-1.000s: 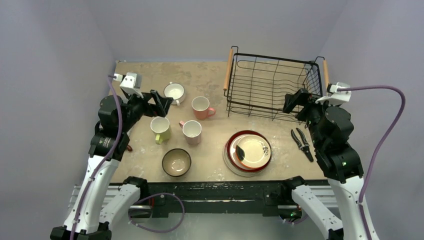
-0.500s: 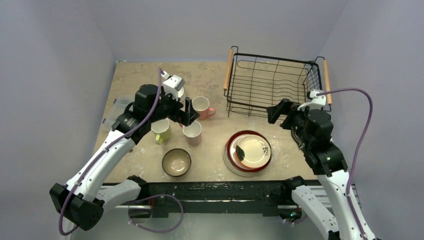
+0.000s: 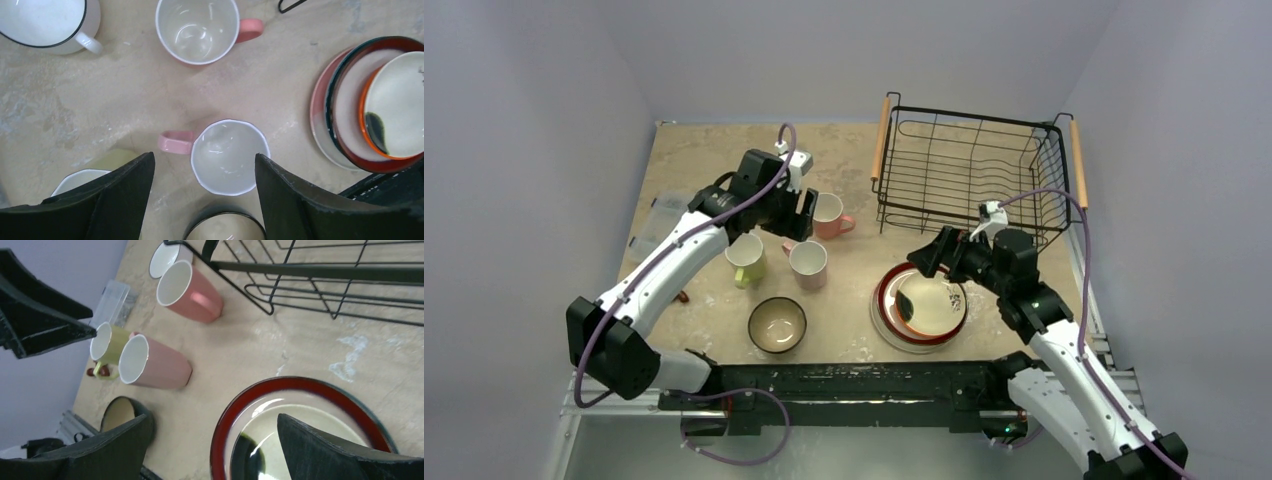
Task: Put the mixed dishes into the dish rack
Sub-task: Pick up the cup at the center of the board.
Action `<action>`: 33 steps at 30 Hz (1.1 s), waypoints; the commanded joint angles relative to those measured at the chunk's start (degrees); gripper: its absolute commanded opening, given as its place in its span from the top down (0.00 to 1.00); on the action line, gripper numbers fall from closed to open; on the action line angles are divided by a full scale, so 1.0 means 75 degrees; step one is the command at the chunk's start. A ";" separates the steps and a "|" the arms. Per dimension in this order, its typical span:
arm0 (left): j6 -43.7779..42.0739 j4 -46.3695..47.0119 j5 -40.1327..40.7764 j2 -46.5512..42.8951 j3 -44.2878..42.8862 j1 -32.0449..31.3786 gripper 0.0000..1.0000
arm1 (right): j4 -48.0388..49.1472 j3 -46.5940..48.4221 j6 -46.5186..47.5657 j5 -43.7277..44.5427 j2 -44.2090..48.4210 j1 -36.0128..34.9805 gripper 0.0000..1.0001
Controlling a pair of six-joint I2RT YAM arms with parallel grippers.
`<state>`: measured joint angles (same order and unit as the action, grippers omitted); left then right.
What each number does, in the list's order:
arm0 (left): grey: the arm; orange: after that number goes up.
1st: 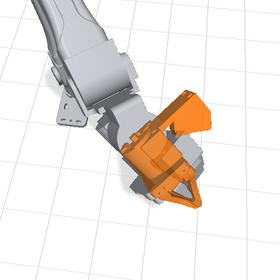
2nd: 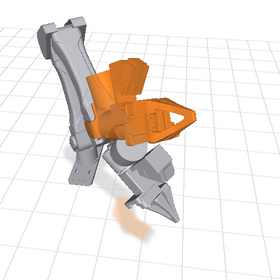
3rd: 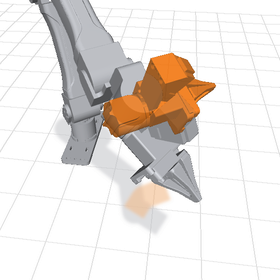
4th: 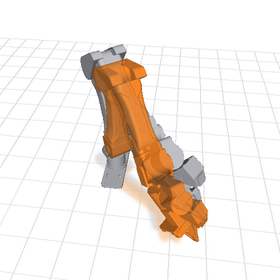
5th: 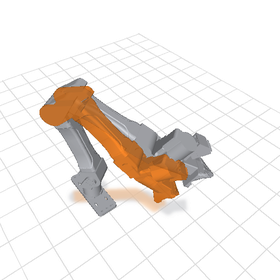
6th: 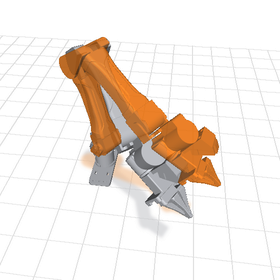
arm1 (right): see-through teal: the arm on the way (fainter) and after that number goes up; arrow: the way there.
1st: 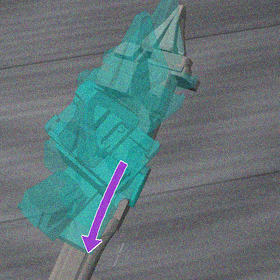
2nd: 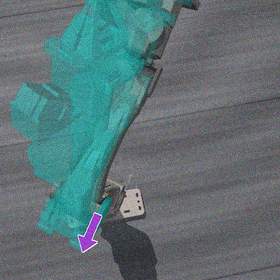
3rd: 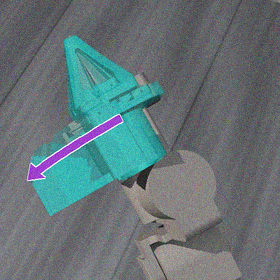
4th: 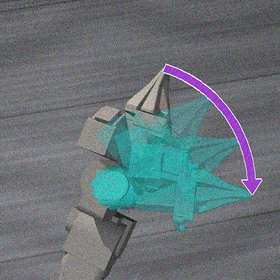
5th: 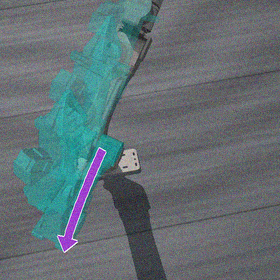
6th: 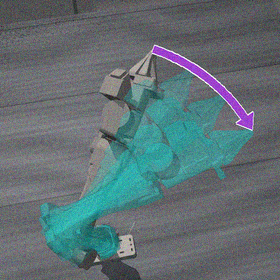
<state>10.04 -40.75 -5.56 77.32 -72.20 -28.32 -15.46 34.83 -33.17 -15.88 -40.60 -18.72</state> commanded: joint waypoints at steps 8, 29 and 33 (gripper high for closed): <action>-0.0188 -0.1218 0.1153 0.1138 -0.0972 -0.0031 0.50 | 0.1118 -0.0284 -0.0585 -0.0171 -0.0079 -0.0511 0.01; -0.0894 -0.1695 0.0974 0.2757 -0.1678 -0.0472 0.56 | 0.1207 -0.0428 -0.0708 0.0199 -0.0203 -0.1109 0.01; -0.0894 -0.1699 0.1004 0.2932 -0.1759 -0.0528 0.58 | 0.1262 -0.0471 -0.0732 0.0207 -0.0233 -0.1145 0.01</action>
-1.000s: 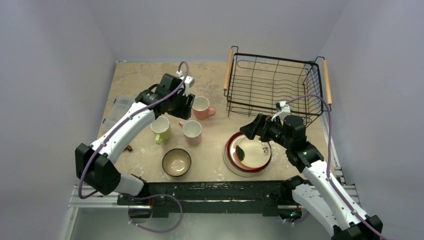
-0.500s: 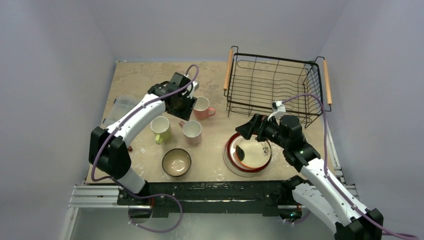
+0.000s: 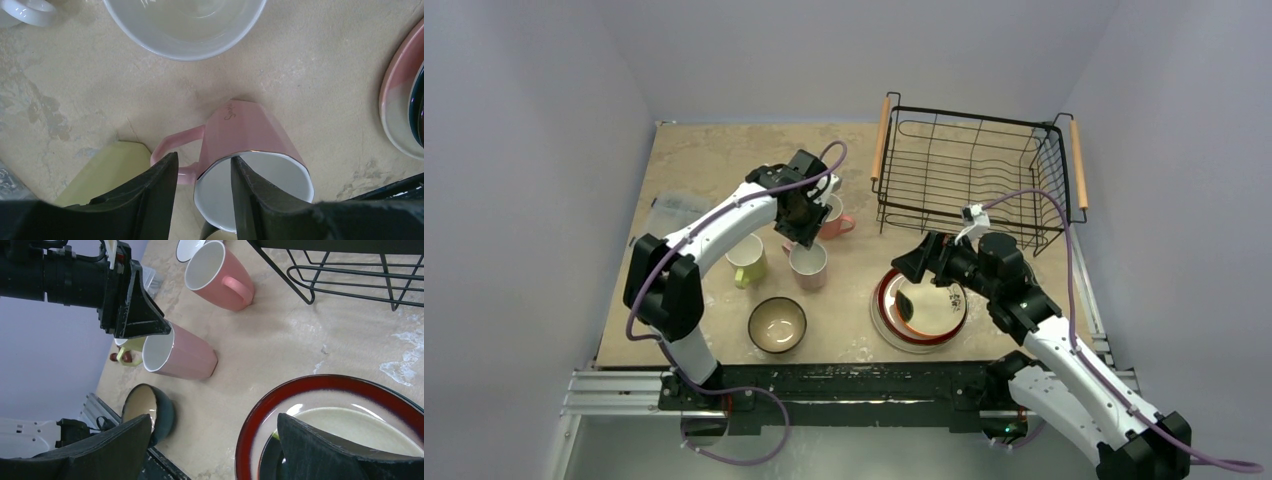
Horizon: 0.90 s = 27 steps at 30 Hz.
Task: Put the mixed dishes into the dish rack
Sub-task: Pick up the cup at the center of the board.
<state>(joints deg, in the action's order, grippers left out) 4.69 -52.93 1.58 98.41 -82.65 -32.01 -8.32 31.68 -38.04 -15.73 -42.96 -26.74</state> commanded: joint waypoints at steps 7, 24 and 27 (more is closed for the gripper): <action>-0.0265 -0.0152 0.0341 0.0426 -0.0526 -0.0361 0.62 | 0.0315 -0.0104 -0.0114 0.0228 0.0078 -0.0146 0.01; -0.0229 -0.0254 -0.0014 -0.0350 -0.0532 -0.0503 1.00 | 0.0243 -0.0120 -0.0029 0.0435 0.0052 -0.0312 0.01; -0.0139 -0.0013 -0.0555 -0.1023 -0.0327 -0.0482 1.00 | 0.0405 -0.0177 0.0018 0.0444 -0.0020 -0.0415 0.01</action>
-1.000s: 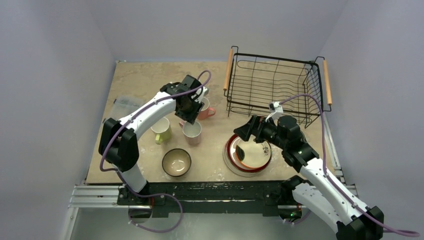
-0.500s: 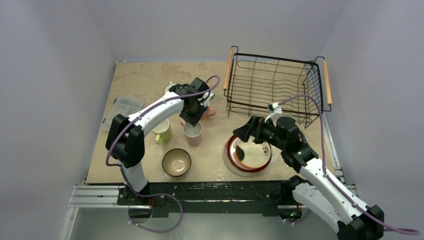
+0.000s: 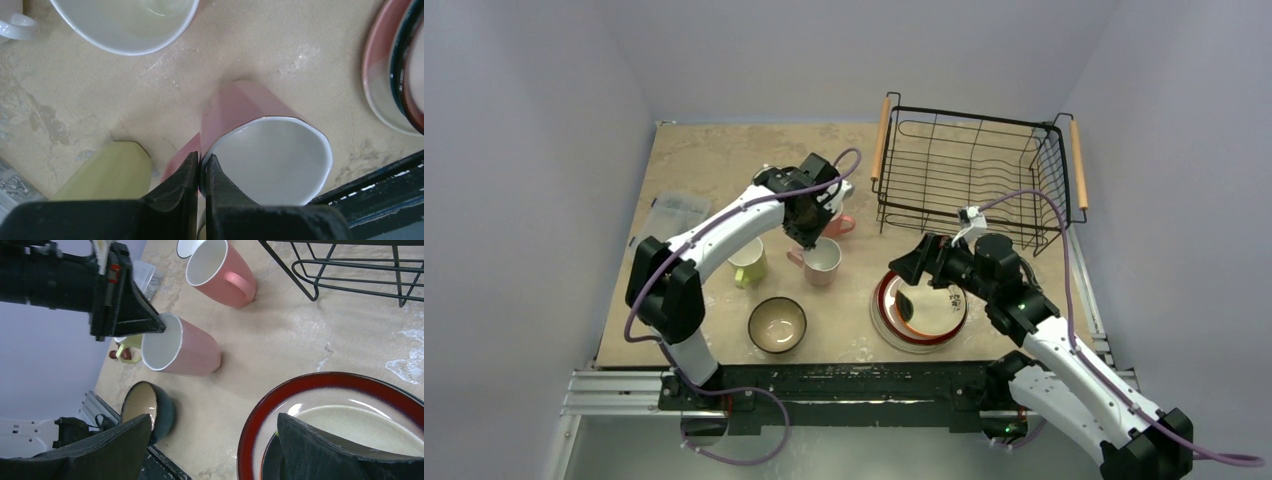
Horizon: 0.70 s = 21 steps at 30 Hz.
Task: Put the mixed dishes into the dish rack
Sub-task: Pick up the cup at the center of the board.
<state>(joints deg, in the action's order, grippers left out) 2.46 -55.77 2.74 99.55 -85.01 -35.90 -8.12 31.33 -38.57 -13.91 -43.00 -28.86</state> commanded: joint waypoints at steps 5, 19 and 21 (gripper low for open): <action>0.0803 0.1249 -0.2516 -0.2521 0.0520 0.0546 1.00 | 0.0555 -0.0142 0.0247 0.0535 0.0008 -0.0593 0.01; 0.7546 0.6171 -0.5637 -0.4981 0.2578 0.1716 1.00 | 0.2159 -0.0457 0.0863 0.0633 0.0558 -0.1764 0.05; 0.8710 0.7626 -0.5690 -0.5248 0.3265 0.1716 1.00 | 0.2725 -0.0625 0.0893 0.0613 0.0707 -0.2154 0.07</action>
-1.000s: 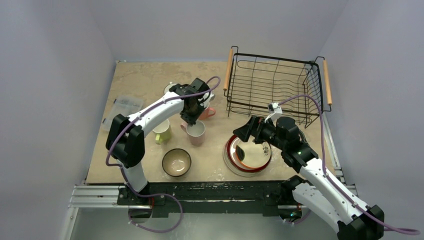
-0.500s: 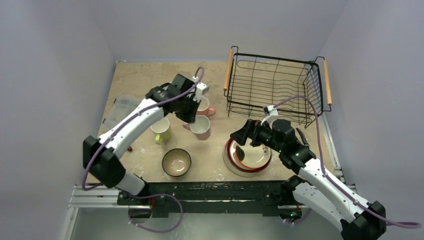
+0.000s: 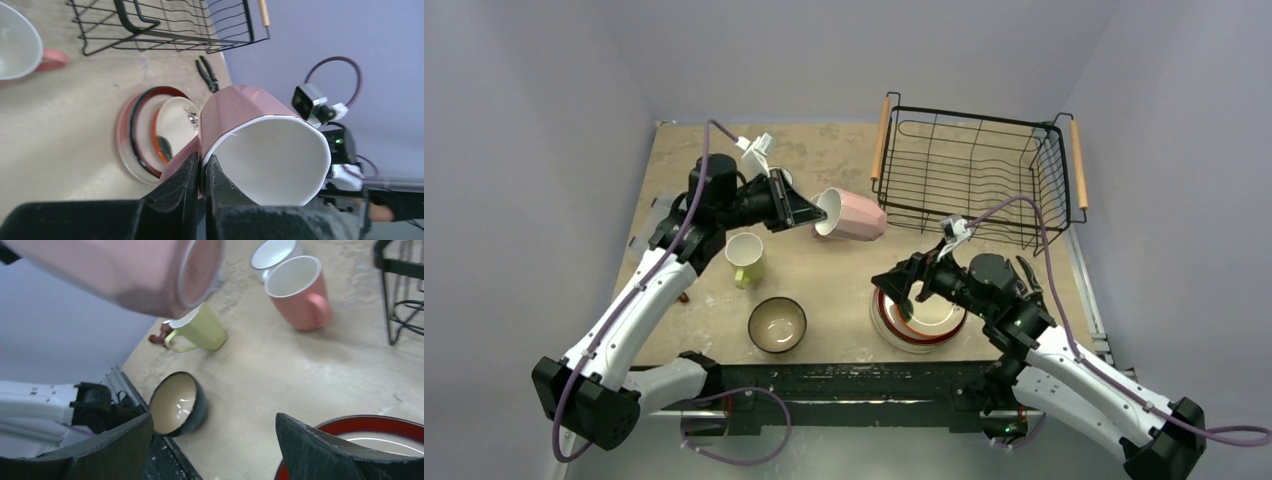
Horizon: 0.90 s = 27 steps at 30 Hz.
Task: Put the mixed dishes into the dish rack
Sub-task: Pick up the cup at the center of the board, then turn the cup upside down in the dish rack.
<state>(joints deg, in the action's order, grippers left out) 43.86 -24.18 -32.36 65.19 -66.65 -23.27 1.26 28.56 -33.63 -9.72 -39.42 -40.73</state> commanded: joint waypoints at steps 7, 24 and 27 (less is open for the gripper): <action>0.7106 0.8597 -0.0714 -0.0895 0.3298 -0.0057 1.00 | 0.4879 -0.1195 -0.0307 -0.0002 0.0392 -0.1378 0.06; 0.6962 0.7839 -0.0021 -0.1792 0.3530 -0.1470 1.00 | 0.7410 -0.0396 -0.0333 -0.0596 -0.0932 -0.1664 0.17; 0.6982 0.7931 -0.0024 -0.1757 0.3542 -0.1564 1.00 | 0.7516 -0.0274 -0.0369 -0.0774 -0.0952 -0.1710 0.22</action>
<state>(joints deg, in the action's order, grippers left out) 95.07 30.57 -34.81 53.06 -38.79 -34.00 51.22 22.85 -35.86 -12.25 -46.41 -52.95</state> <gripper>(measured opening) 0.040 0.817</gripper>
